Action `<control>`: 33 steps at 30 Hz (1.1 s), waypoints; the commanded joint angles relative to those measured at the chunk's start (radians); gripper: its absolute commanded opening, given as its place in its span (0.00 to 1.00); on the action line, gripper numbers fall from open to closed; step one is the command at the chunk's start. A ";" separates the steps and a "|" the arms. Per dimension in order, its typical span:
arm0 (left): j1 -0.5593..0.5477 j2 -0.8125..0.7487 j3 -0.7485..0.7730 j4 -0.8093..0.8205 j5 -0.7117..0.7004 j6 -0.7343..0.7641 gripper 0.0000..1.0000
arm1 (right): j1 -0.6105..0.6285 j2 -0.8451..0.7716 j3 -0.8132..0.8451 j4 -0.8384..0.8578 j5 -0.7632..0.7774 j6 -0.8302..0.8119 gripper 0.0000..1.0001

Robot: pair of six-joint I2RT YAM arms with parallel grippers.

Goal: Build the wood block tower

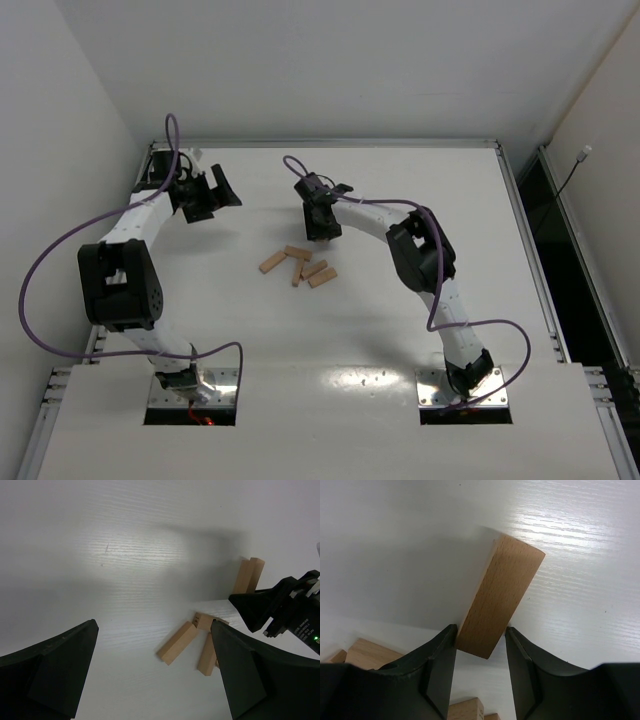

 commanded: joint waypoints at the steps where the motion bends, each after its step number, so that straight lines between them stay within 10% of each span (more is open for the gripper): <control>1: 0.012 0.007 0.024 0.014 0.018 -0.004 0.95 | -0.022 0.018 -0.017 0.006 0.014 0.020 0.41; 33: 0.012 0.007 0.015 0.023 0.018 -0.013 0.95 | -0.028 -0.066 -0.085 0.012 -0.013 -0.037 0.42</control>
